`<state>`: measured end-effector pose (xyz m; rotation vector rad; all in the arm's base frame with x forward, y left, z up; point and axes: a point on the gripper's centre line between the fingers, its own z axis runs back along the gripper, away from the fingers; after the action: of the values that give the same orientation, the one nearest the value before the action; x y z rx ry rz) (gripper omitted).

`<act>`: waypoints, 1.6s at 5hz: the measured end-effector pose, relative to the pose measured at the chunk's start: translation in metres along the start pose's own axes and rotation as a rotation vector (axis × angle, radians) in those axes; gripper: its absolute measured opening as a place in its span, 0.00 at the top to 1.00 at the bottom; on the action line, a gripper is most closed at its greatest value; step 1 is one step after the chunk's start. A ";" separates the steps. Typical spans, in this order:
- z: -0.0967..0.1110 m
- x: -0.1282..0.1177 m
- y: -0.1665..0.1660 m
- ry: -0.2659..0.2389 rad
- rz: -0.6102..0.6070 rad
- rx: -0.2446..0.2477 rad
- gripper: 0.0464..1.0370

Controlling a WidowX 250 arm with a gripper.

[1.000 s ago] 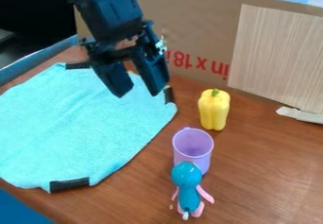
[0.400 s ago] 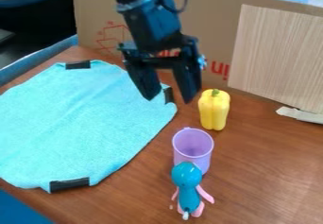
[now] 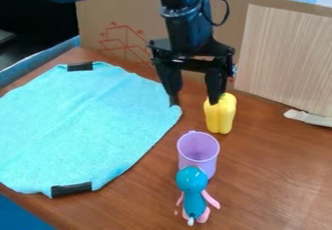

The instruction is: Place the yellow image on top of the cloth

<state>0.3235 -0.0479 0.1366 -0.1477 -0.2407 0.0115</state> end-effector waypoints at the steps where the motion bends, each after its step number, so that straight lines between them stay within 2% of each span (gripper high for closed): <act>1: -0.016 0.023 -0.005 -0.004 0.042 0.030 0.04; 2: -0.027 0.043 -0.003 -0.003 0.089 0.063 0.04; 3: -0.037 0.056 -0.003 0.010 0.112 0.075 0.04; 5: -0.057 0.067 -0.016 0.055 0.122 0.085 0.04; 6: -0.068 0.067 -0.015 0.073 0.122 0.108 0.04; 7: -0.074 0.067 -0.017 0.081 0.124 0.121 0.09; 8: -0.074 0.067 -0.018 0.080 0.121 0.111 0.38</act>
<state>0.4065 -0.0740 0.0843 -0.0516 -0.1501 0.1390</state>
